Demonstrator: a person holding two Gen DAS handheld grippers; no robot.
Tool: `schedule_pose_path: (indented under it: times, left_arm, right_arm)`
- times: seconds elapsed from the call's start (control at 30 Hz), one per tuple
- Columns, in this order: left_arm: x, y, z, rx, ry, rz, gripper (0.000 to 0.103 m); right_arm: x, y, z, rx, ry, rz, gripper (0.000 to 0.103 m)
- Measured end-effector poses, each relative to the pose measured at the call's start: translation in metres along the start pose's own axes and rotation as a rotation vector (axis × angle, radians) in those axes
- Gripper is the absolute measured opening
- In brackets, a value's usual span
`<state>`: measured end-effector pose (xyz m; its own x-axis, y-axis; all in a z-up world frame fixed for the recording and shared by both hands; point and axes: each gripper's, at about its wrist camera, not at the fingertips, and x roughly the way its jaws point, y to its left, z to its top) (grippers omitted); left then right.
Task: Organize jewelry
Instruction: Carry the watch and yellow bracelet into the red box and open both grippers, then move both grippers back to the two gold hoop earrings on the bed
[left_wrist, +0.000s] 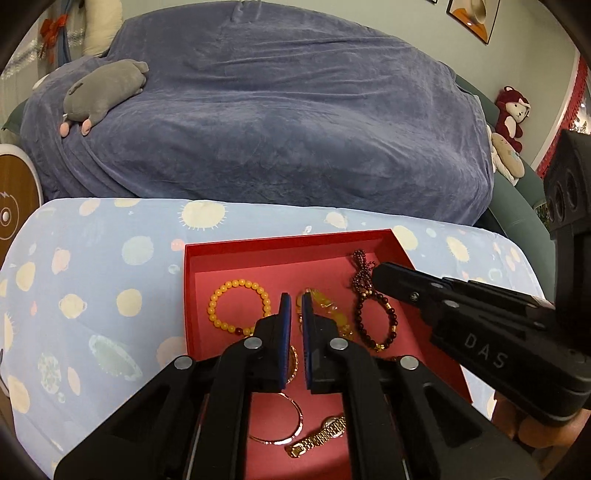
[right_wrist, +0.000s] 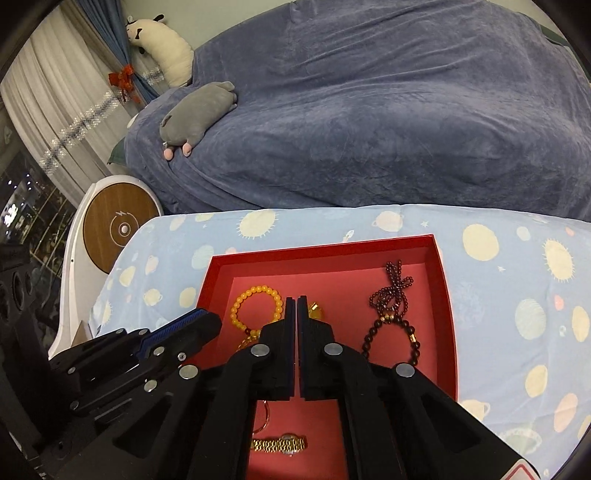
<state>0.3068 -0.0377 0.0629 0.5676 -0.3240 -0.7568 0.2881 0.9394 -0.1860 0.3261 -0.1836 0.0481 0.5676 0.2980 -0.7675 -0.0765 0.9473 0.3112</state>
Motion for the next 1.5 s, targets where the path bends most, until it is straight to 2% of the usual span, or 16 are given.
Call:
schedule_pose_path:
  times: [0.17, 0.27, 0.43, 0.63, 0.7, 0.77, 0.83, 1.03, 1.23, 1.37, 1.5]
  left_arm:
    - [0.008, 0.005, -0.012, 0.000, 0.020, 0.018, 0.006]
    - [0.008, 0.007, -0.019, 0.005, 0.023, 0.015, 0.007]
    - [-0.005, 0.004, -0.032, 0.011, 0.015, 0.014, 0.020]
    - [-0.034, -0.008, -0.056, 0.043, -0.001, 0.031, 0.025]
    - [-0.045, -0.010, -0.065, 0.040, 0.000, 0.028, 0.026]
    - [-0.056, -0.013, -0.076, 0.046, 0.003, 0.039, 0.033]
    - [-0.066, -0.016, -0.090, 0.047, 0.006, 0.041, 0.046]
    - [-0.080, -0.026, -0.135, 0.053, 0.051, 0.059, 0.046]
    - [-0.083, -0.030, -0.176, 0.047, 0.090, 0.075, 0.046]
    - [-0.082, -0.026, -0.196, 0.025, 0.113, 0.083, 0.046]
    - [-0.081, -0.025, -0.207, 0.019, 0.123, 0.088, 0.046]
  right_arm:
    - [0.026, -0.004, 0.000, -0.016, 0.044, -0.041, 0.003]
    - [0.025, -0.010, -0.009, -0.016, 0.043, -0.060, 0.007]
    - [0.005, -0.020, -0.032, -0.004, 0.028, -0.068, 0.008]
    - [-0.041, -0.025, -0.072, -0.013, 0.004, -0.089, 0.009]
    - [-0.057, -0.026, -0.087, -0.015, -0.002, -0.105, 0.015]
    - [-0.074, -0.026, -0.105, -0.014, -0.016, -0.126, 0.031]
    - [-0.088, -0.027, -0.124, -0.014, -0.016, -0.138, 0.035]
    - [-0.112, -0.020, -0.187, -0.046, 0.035, -0.183, 0.035]
    - [-0.111, -0.010, -0.244, -0.067, 0.101, -0.208, 0.035]
    - [-0.106, -0.007, -0.267, -0.091, 0.123, -0.239, 0.035]
    - [-0.100, -0.012, -0.273, -0.080, 0.137, -0.238, 0.035]
